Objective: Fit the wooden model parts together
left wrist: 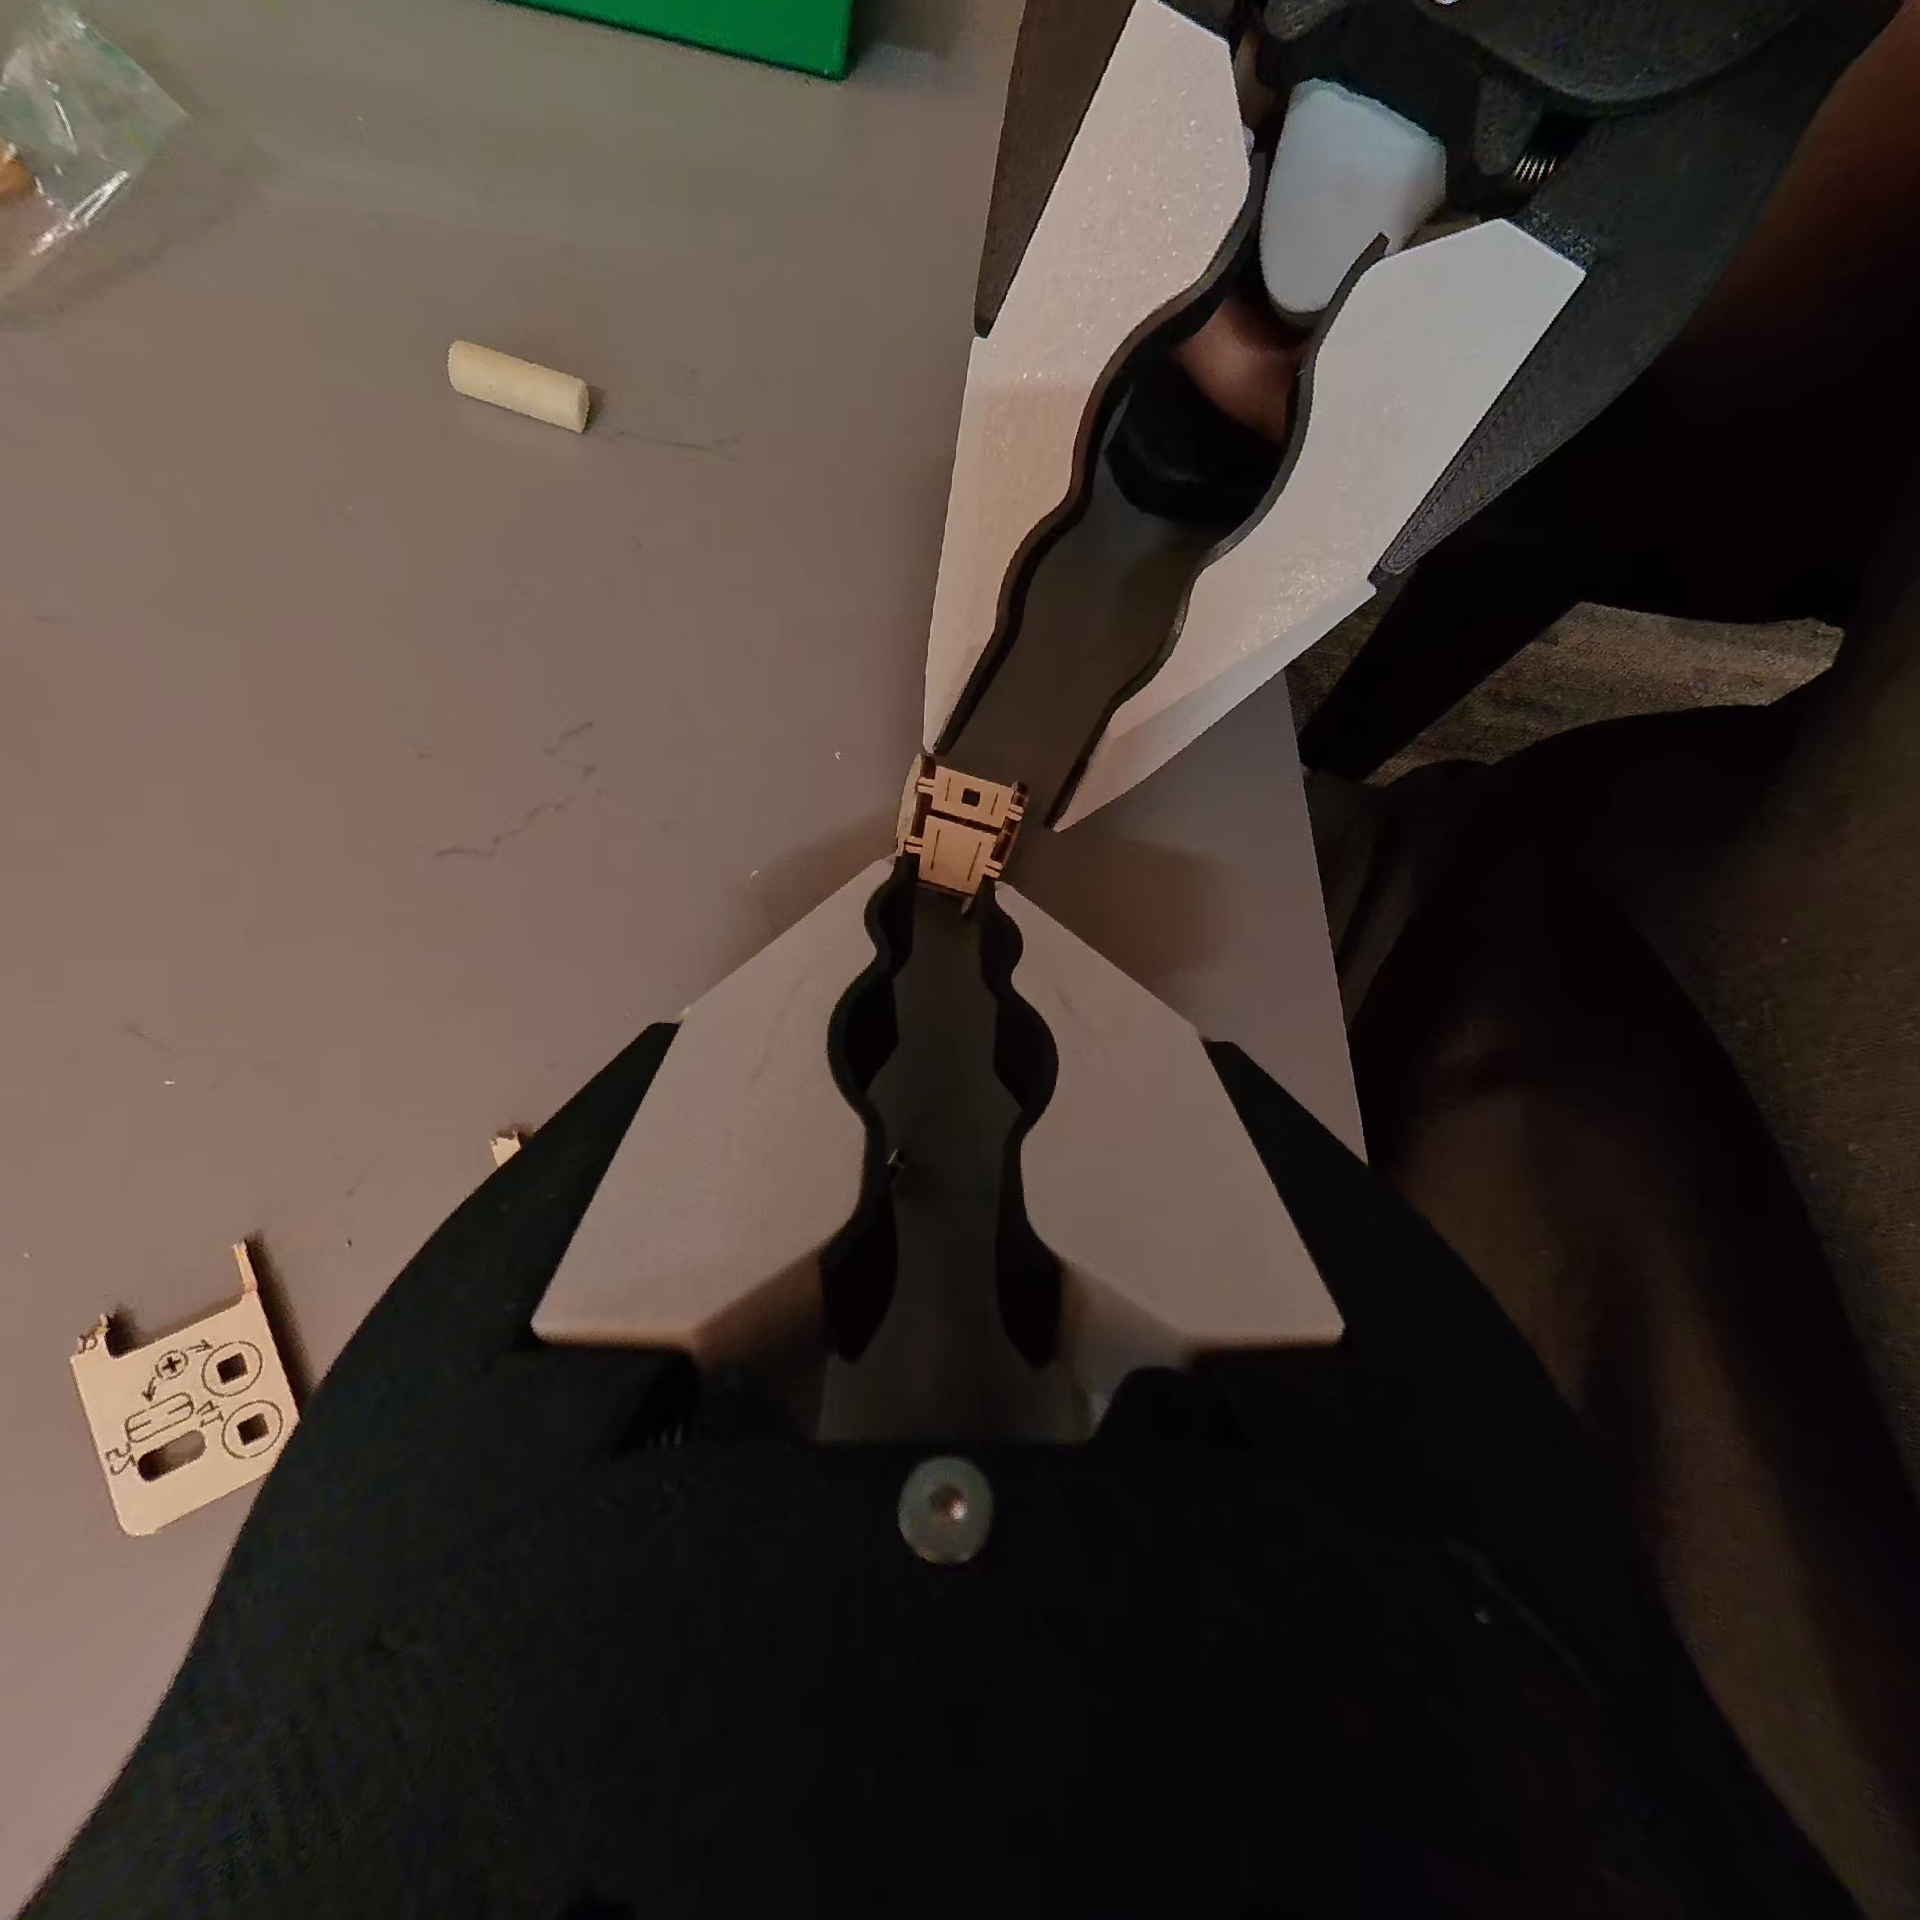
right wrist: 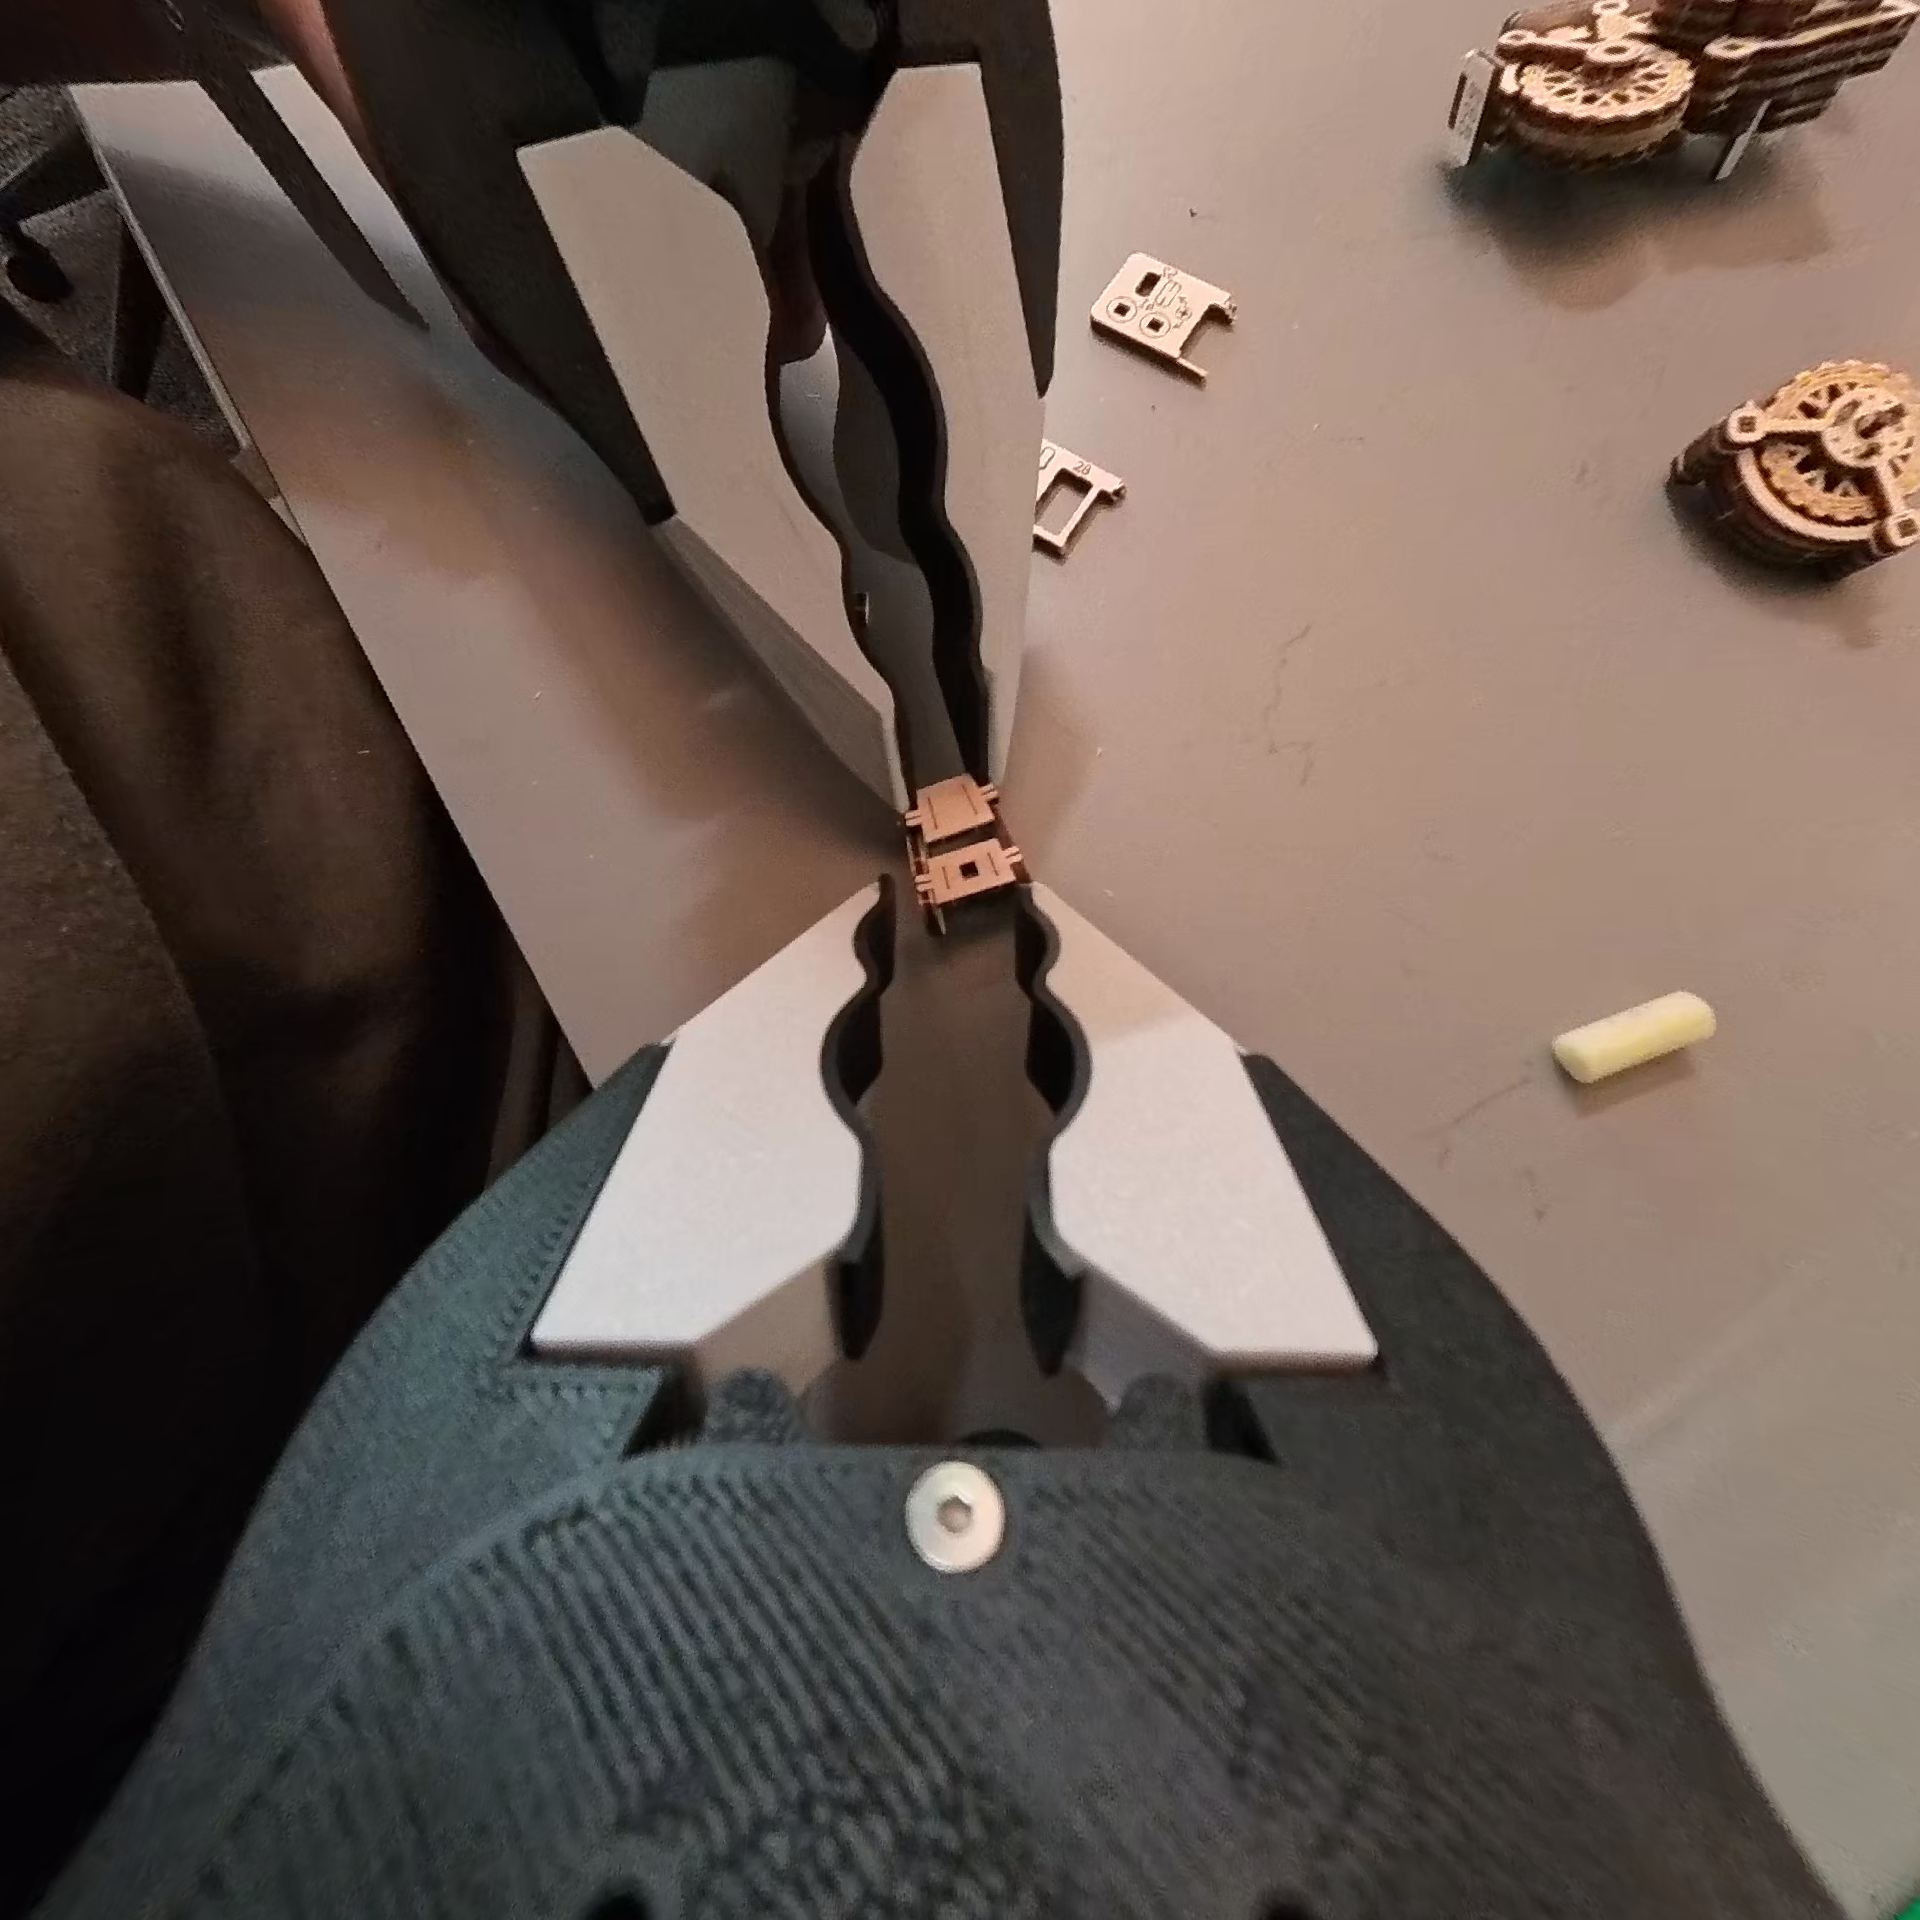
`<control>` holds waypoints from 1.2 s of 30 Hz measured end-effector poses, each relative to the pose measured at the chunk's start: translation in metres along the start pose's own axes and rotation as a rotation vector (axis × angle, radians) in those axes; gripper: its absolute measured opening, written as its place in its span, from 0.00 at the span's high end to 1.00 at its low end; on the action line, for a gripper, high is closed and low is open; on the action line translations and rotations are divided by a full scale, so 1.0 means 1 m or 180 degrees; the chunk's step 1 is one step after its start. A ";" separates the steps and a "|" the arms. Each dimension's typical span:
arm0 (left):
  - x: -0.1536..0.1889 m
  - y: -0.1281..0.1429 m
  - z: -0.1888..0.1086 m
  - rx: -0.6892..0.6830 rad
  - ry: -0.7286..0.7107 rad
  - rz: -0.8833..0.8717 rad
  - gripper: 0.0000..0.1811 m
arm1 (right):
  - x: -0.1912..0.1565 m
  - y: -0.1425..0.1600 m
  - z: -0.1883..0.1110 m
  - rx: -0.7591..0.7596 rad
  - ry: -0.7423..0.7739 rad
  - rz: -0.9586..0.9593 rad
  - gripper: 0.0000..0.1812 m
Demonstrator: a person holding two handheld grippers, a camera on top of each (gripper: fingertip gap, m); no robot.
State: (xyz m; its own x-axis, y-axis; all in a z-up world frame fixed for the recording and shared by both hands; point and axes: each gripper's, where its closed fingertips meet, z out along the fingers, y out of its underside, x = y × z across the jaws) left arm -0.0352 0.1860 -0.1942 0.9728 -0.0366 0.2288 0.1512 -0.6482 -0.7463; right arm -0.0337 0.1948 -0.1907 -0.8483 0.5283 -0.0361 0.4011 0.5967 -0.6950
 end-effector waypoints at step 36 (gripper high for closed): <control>0.000 0.001 0.001 -0.0014 -0.0004 0.0003 0.94 | 0.000 0.000 0.000 0.0001 -0.0005 0.0001 0.89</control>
State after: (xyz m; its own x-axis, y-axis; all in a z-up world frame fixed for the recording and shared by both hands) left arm -0.0347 0.1858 -0.1950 0.9732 -0.0362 0.2272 0.1494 -0.6515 -0.7438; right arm -0.0342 0.1946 -0.1910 -0.8487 0.5275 -0.0376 0.4014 0.5962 -0.6953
